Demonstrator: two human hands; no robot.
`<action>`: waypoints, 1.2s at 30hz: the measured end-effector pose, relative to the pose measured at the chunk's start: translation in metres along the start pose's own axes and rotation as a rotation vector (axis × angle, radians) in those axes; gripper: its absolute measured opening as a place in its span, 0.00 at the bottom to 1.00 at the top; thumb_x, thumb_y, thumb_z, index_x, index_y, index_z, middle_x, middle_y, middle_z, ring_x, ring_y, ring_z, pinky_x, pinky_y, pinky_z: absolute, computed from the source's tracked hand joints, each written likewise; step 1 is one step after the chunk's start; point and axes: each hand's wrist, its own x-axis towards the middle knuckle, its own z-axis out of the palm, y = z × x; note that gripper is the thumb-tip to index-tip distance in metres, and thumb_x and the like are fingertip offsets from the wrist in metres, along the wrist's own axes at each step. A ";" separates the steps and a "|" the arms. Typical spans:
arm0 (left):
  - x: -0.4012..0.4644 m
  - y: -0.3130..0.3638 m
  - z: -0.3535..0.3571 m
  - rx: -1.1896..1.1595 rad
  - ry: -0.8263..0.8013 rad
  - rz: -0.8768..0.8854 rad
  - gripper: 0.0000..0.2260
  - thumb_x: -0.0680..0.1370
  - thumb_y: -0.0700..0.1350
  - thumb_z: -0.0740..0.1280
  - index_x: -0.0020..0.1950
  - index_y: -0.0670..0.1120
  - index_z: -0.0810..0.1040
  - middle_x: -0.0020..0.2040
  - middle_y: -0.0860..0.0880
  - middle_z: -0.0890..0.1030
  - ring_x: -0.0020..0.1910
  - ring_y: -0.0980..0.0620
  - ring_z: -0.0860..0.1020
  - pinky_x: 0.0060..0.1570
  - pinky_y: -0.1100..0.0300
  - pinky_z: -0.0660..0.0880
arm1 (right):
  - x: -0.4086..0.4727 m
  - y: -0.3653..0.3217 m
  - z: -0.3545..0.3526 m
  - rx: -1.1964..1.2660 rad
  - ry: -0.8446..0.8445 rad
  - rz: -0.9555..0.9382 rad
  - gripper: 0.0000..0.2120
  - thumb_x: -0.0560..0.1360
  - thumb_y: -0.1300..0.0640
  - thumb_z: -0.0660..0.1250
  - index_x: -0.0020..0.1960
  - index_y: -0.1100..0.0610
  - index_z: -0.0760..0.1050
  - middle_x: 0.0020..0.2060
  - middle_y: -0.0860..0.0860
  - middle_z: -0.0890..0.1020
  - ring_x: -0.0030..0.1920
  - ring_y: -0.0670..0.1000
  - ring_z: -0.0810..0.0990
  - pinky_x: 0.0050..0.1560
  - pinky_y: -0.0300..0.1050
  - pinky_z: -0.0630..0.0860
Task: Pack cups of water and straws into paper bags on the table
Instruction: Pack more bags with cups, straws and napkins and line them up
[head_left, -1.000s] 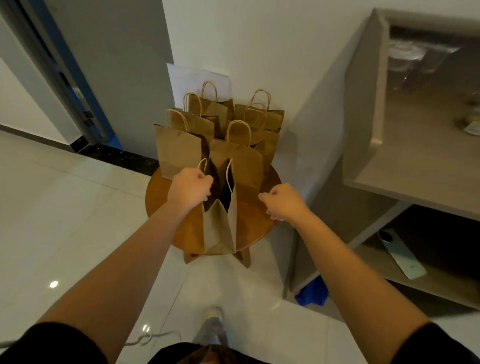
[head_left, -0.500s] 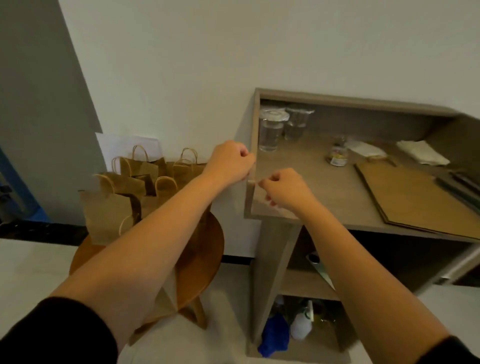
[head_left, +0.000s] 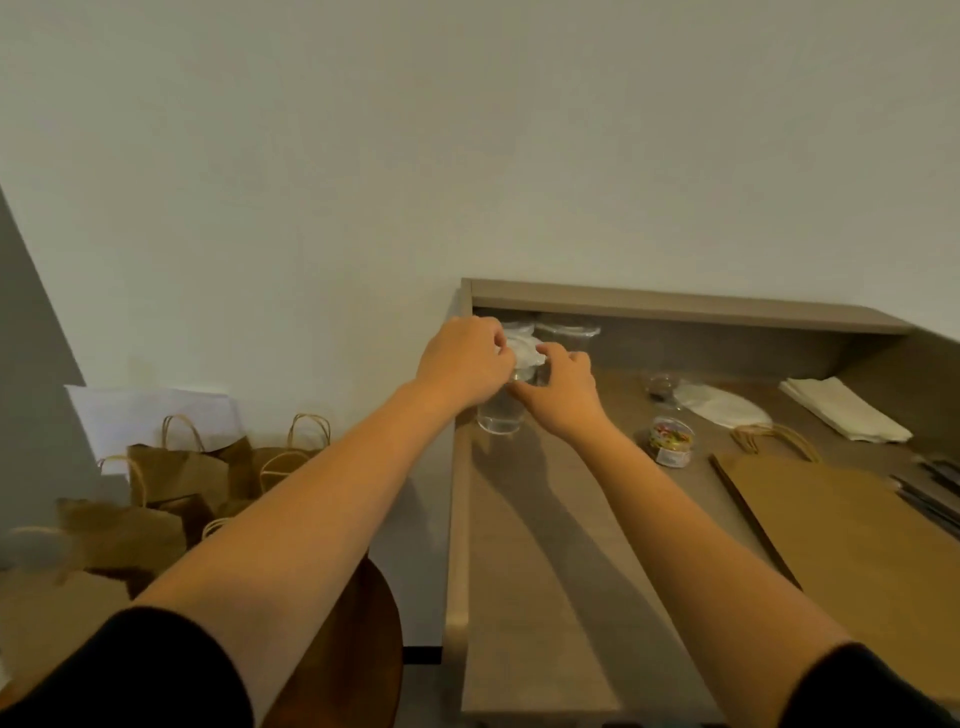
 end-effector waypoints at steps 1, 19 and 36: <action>0.008 -0.004 0.004 0.018 -0.003 0.003 0.10 0.76 0.45 0.62 0.54 0.45 0.78 0.51 0.46 0.79 0.49 0.48 0.76 0.48 0.55 0.75 | 0.012 0.000 0.005 0.011 0.004 0.002 0.33 0.72 0.47 0.69 0.72 0.54 0.60 0.69 0.58 0.61 0.66 0.61 0.66 0.64 0.53 0.69; 0.003 -0.010 0.015 -0.103 -0.114 -0.011 0.21 0.75 0.40 0.62 0.69 0.43 0.70 0.64 0.43 0.75 0.61 0.45 0.73 0.61 0.52 0.71 | 0.026 0.007 0.035 -0.003 0.093 0.030 0.31 0.68 0.48 0.71 0.68 0.54 0.67 0.69 0.56 0.59 0.58 0.60 0.73 0.54 0.49 0.72; -0.194 0.052 -0.019 -0.540 -0.191 -0.034 0.36 0.65 0.52 0.78 0.69 0.54 0.66 0.60 0.60 0.72 0.56 0.62 0.69 0.46 0.70 0.64 | -0.191 -0.031 -0.065 0.111 0.196 -0.067 0.30 0.64 0.43 0.75 0.63 0.50 0.70 0.62 0.50 0.66 0.43 0.41 0.66 0.35 0.30 0.60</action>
